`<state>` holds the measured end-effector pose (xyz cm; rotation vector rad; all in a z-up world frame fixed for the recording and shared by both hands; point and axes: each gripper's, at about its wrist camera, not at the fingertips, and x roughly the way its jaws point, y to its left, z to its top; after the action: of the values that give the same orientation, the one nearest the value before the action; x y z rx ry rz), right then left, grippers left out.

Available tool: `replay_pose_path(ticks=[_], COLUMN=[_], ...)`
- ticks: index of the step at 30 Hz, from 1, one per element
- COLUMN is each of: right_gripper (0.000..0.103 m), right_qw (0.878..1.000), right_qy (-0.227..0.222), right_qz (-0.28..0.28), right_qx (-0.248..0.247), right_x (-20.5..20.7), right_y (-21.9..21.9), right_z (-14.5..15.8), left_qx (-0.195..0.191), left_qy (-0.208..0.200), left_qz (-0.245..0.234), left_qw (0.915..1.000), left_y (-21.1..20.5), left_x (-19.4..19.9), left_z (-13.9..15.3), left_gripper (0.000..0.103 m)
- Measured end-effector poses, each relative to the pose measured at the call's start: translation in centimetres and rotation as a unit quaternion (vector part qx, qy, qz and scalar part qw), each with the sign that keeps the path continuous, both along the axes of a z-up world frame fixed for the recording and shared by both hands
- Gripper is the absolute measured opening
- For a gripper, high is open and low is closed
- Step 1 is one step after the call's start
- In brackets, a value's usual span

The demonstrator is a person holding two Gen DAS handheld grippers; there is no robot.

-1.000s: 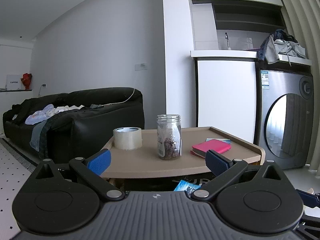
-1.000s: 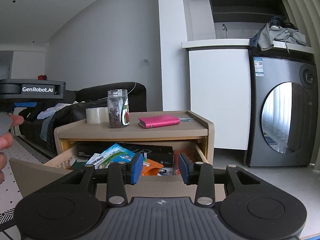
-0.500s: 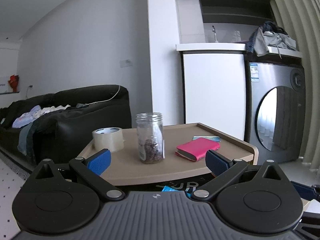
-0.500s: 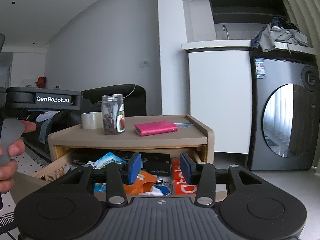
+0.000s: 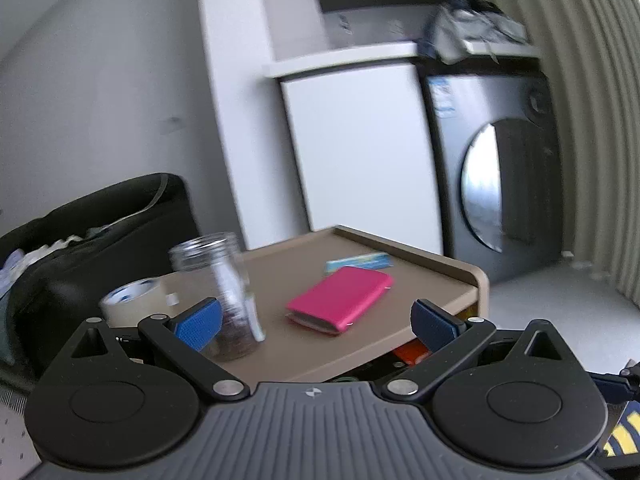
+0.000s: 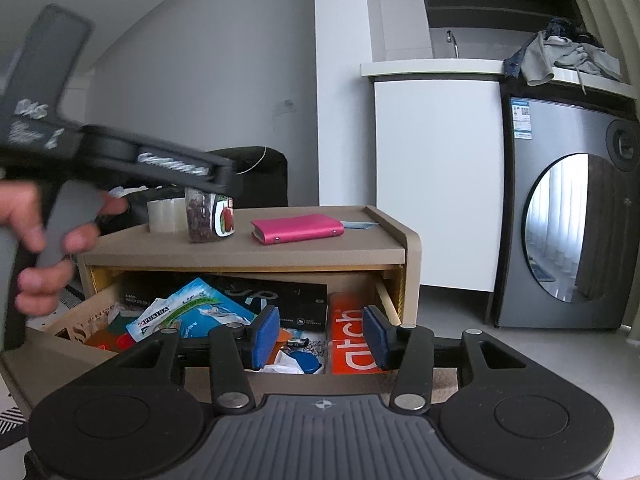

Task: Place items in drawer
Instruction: 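Reach the left tool over the nightstand top and grasp the pink wallet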

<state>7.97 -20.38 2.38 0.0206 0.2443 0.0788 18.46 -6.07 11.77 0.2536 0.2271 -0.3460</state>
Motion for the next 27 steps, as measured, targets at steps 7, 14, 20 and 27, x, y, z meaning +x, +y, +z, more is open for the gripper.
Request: replay_pose_path(ticks=[7,14,20,27], right_gripper=[0.051,0.051,0.052,0.055], right_qw=[1.0,1.0,1.0,1.0], right_qy=[0.012,0.013,0.011,0.009], right_qz=[0.012,0.015,0.008,0.017], right_qx=[0.01,0.009,0.001,-0.003], right_x=[0.3,0.4,0.6,0.5], right_y=[0.0,-0.2,-0.3,-0.4], right_z=[-0.1,0.0,-0.2,-0.3], left_qx=[0.056,0.075,0.093,0.091], left_qy=[0.009,0.036,0.054,0.072], left_qz=[-0.04,-0.054,-0.063,-0.067], left_qw=[0.9976,0.995,0.9922,0.9909], left_y=[-3.5,-5.1,-5.8,-5.9], left_x=[3.1,6.2,8.9,11.7], left_z=[-0.3,-0.3,-0.4,-1.1], left_gripper=[0.103,0.103,0.103,0.103])
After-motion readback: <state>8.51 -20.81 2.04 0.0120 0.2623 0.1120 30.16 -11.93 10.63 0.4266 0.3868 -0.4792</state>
